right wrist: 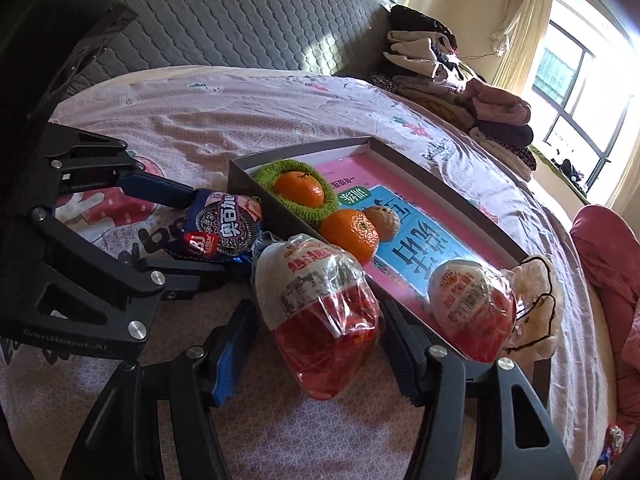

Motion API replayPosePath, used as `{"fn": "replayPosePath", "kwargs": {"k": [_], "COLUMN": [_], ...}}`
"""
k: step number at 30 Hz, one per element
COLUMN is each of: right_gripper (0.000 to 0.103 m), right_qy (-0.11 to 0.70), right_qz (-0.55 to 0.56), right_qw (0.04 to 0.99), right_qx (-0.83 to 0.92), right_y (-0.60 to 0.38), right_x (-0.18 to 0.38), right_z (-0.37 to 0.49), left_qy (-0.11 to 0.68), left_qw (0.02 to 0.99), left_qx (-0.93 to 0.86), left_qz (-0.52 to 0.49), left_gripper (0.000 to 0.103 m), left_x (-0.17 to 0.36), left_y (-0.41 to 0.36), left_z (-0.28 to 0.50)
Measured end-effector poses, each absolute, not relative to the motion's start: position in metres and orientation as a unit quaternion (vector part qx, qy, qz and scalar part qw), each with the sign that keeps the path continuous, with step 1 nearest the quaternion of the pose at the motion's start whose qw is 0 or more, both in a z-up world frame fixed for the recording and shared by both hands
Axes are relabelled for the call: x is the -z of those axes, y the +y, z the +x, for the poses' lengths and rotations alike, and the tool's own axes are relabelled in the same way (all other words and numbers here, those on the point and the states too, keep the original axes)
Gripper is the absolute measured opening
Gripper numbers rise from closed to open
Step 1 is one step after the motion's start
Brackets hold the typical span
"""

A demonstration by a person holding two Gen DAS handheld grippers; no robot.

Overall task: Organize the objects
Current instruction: 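Move the left tool toward the blue snack packet while the right tool grasps another wrapped red egg, then close the left tool on the blue snack packet while the right tool lifts the wrapped egg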

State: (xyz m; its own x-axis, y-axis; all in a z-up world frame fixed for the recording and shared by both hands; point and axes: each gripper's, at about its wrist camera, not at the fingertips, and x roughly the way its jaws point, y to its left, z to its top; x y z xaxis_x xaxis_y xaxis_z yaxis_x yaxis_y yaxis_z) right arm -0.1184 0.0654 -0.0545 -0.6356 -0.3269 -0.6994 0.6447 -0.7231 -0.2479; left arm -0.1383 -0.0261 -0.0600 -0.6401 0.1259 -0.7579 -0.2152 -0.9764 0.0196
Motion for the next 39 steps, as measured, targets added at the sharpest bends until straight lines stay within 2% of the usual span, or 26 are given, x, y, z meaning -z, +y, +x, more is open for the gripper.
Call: {"fn": "replayPosePath", "kwargs": {"k": [11,19,27,39], "right_gripper": [0.054,0.054,0.054,0.054], "right_qy": [0.204,0.181,0.155,0.103], "right_qz": [0.323,0.329,0.334,0.323], "right_qw": [0.295,0.291,0.287,0.288], "right_qx": [0.876,0.88,0.884,0.896], "right_y": [0.074,0.082,0.092,0.112], "right_x": [0.045,0.04,0.036,0.015], "right_z": [-0.115,-0.114,-0.114,-0.113], "left_qy": [0.021,0.019,0.02,0.003], "left_qw": [0.113,0.118,0.123,0.129], "left_qx": [-0.901,-0.901,-0.902,-0.909], "left_qz": [-0.419,-0.418,-0.414,-0.395], "left_gripper": [0.068,0.062,0.052,0.047], "left_x": [0.064,0.063,0.06,0.046], "left_y": [-0.032,-0.032,-0.031,-0.037], "left_z": [-0.143,-0.142,-0.136,-0.124]}}
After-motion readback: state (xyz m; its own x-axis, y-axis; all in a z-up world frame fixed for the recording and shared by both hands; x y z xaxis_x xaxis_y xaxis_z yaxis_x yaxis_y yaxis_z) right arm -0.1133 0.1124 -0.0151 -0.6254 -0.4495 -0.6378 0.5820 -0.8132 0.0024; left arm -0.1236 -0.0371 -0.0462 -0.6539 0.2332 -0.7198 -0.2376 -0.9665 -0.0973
